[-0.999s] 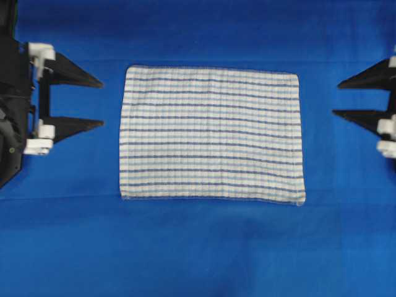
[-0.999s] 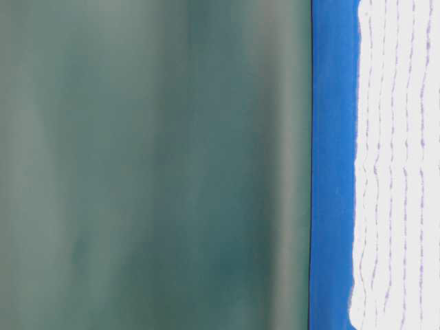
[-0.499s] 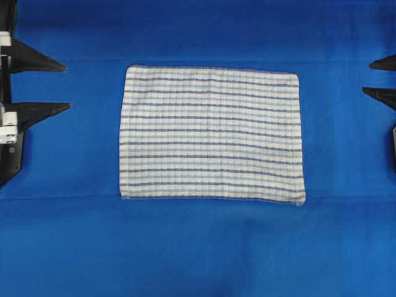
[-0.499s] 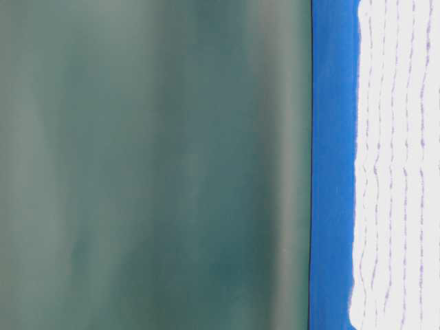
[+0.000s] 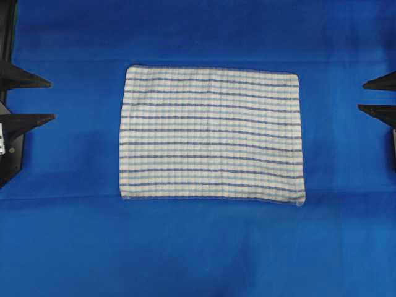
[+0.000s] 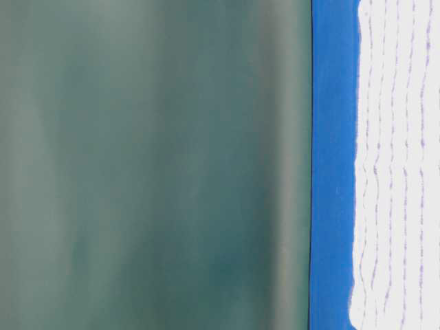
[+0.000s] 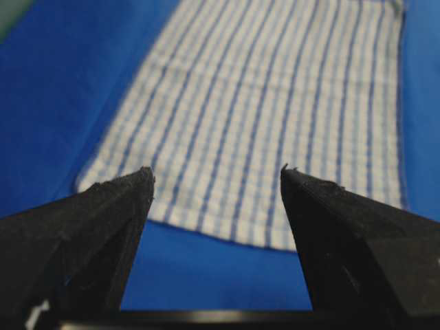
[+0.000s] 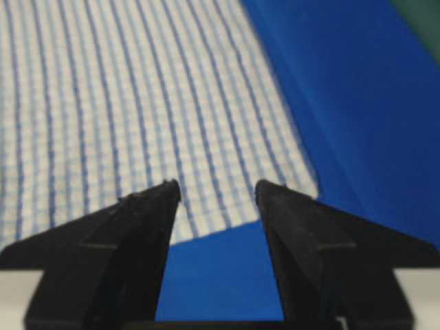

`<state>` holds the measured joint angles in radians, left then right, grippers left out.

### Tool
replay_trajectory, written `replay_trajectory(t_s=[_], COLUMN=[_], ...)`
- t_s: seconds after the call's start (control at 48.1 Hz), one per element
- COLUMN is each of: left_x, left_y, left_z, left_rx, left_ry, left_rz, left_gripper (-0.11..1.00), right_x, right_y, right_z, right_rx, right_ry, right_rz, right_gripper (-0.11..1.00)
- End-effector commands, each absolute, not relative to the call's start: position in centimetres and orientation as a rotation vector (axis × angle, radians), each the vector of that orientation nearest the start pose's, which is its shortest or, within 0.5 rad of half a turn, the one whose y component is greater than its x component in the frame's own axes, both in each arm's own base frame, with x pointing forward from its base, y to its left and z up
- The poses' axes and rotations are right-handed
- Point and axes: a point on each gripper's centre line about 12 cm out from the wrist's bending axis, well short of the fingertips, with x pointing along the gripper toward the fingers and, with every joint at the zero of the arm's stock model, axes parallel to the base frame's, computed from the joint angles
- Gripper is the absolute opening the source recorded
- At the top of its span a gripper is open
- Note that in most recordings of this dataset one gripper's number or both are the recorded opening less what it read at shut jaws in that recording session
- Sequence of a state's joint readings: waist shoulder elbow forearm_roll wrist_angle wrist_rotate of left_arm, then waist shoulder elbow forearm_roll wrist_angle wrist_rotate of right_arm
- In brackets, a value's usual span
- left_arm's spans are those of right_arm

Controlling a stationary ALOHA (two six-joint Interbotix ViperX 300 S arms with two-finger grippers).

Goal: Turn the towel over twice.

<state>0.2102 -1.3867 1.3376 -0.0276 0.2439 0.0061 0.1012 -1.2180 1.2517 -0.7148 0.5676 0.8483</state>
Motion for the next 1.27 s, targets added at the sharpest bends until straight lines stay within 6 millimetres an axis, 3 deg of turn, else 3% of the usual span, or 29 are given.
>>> replay_trajectory(t_s=[0.0,1.248], left_x=[12.98,13.02], left_y=[2.73,2.74], left_z=[23.44,23.25], left_rx=[-0.055,-0.058], left_ry=[0.187,0.195], left_rz=[0.209,0.209], left_gripper=[0.68,0.68], right_x=[14.19,14.42], right_y=[-2.79,-2.63], right_z=[22.23,22.06], right_rx=[0.127,0.141], right_ry=[0.415,0.401], right_rz=[-0.300,-0.284], right_gripper=[0.56,0.56])
